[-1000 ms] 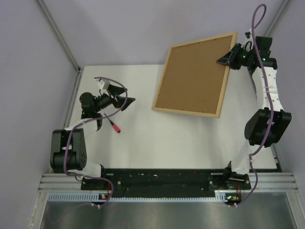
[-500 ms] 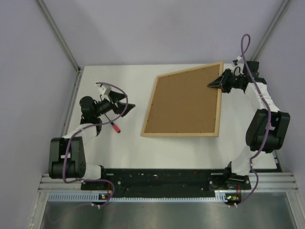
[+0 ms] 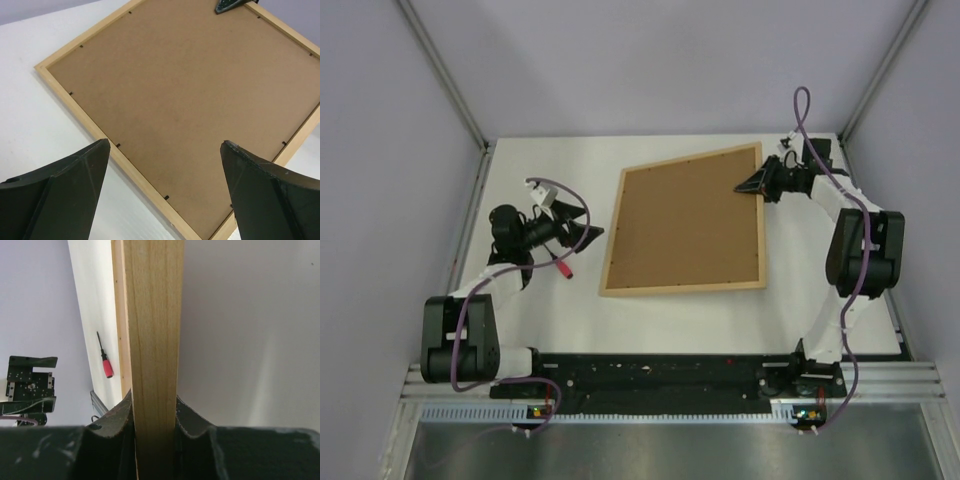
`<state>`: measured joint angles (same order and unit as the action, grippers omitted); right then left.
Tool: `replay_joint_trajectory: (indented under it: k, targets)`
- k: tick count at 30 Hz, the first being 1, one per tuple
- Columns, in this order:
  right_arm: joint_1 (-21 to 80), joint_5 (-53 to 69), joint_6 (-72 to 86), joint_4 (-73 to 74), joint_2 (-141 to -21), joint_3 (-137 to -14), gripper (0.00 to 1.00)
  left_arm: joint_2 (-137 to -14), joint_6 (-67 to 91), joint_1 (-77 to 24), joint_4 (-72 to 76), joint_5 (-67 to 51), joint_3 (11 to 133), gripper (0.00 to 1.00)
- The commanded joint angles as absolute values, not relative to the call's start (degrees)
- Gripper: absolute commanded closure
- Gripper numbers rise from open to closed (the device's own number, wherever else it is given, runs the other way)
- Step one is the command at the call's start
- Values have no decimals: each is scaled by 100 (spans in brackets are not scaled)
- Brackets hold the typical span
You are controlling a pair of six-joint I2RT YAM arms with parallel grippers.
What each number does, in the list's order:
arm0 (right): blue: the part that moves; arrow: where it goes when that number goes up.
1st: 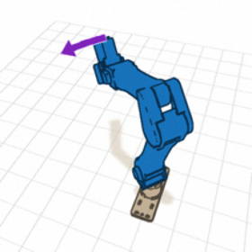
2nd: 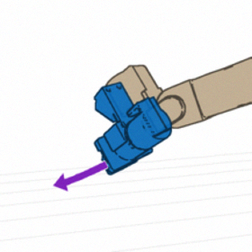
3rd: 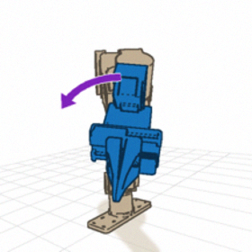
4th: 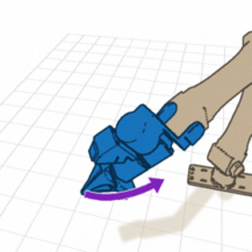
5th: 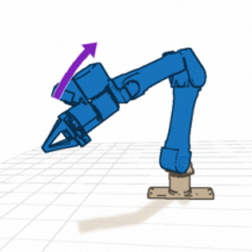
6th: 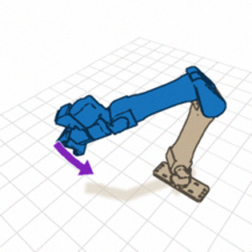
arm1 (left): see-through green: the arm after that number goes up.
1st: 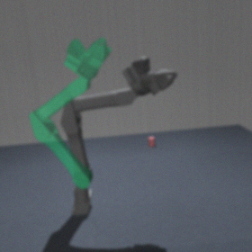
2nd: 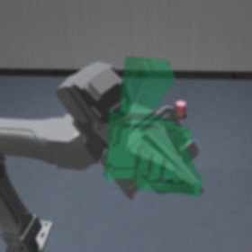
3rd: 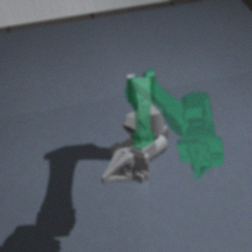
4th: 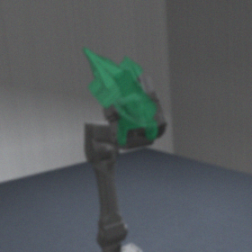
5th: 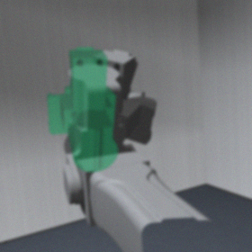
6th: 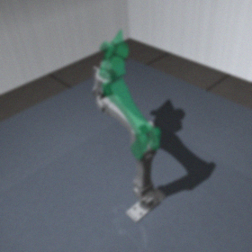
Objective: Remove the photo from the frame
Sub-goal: Turn over the photo frame at the center of the board.
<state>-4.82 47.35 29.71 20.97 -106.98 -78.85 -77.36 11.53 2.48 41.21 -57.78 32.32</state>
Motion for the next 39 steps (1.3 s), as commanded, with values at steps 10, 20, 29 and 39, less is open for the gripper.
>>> replay_joint_trajectory:
  k: [10, 20, 29, 39]
  targets:
    - [-290, 3779, 2294, 1406, -11496, -8341, 31, -7611, 677, 255, 3893, -5915, 2936, 2]
    - [-290, 3095, 1987, 1976, -11259, -8358, 8, -7436, 467, 255, 3455, -5757, 3041, 2]
    - [-229, 1530, 1021, 2540, -10531, -8446, 1, -6899, -596, 246, 1656, -5064, 3549, 2]
    - [2019, 580, -702, 1777, -9150, -8095, 1, -6891, -1600, 930, -1547, -3719, 5063, 1]
